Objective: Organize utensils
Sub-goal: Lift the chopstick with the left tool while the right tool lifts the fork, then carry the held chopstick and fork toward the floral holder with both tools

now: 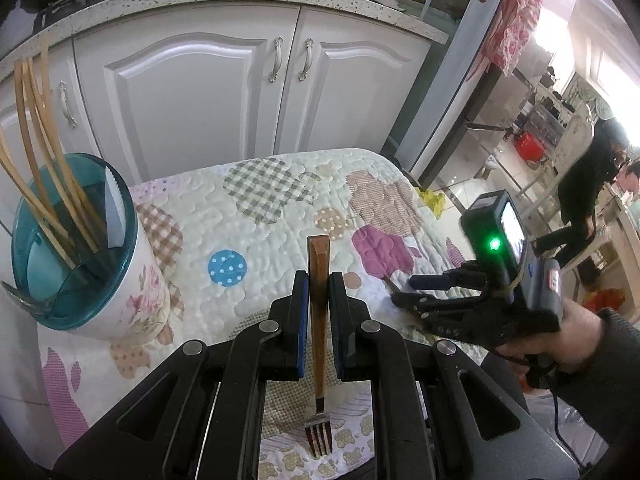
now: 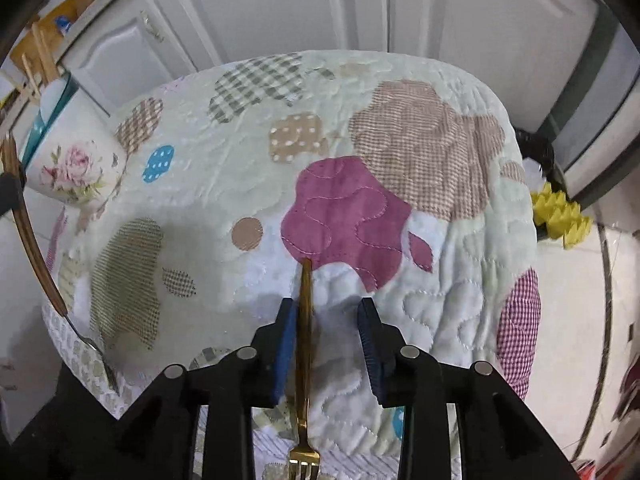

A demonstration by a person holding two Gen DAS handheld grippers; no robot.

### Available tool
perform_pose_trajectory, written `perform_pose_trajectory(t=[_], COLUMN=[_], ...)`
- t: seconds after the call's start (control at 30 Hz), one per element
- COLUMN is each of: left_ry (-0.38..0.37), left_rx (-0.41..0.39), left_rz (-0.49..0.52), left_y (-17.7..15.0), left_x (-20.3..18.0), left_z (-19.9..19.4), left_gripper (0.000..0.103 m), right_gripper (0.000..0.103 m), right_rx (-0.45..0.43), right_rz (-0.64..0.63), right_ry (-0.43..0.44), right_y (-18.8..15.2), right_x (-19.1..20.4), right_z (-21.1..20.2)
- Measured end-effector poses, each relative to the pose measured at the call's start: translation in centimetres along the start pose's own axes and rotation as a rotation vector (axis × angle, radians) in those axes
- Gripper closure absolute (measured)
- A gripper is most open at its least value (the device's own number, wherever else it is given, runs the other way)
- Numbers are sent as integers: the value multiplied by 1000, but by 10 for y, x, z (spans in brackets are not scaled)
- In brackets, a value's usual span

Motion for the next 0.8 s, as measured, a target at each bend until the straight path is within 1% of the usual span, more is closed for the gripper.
perform_pose_trajectory(t=[0.07,0.13,0.2,0.27,0.33,0.43,0.53,0.73,0.8], left_ry=[-3,-6,-5,-3,-4,-7,-10,-16,-21], left_rx=[3,3,3,4,-1,-8,-17,-37,-38], left_rz=[-3,-4,-2,1,1,2,0,1,3], left_y=[0,0,0,1,2,3,5,9,9], left_x=[-1,-2,-3,-4,-3,-3,-3,-3,-3], left_z=[3,4,4,3,1,-3,-7,-17,-20], left_gripper=[95,95,95,95,95,95,95,95,95], right_gripper=[73,77,89,95,96,96,97,97,97], right_rx=[28,55,70,81,75,30,-34,-154,-175], right_rz=[-58,-106,-126,-127,-100,-53,-28,-33,-36], right_ry=[-45,-82,-87,-78,-62,-27,11,47,52], right_y=[2,5,7,7,7,7,6,8,9], right_x=[6,13,17,19,17,12,11,24,30], right_z=[4,8,9,9,5,-9,-32,-75,-82])
Point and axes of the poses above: each gripper's, at about its wrist camera, not at the fingertips, and z roughly the way its jaws point, x to its left, y to its top, the point moved 4 cm from there along z, roughly the way its jaws point, and after that the axes turned 8 degrees about y, right-handed, at the moved point
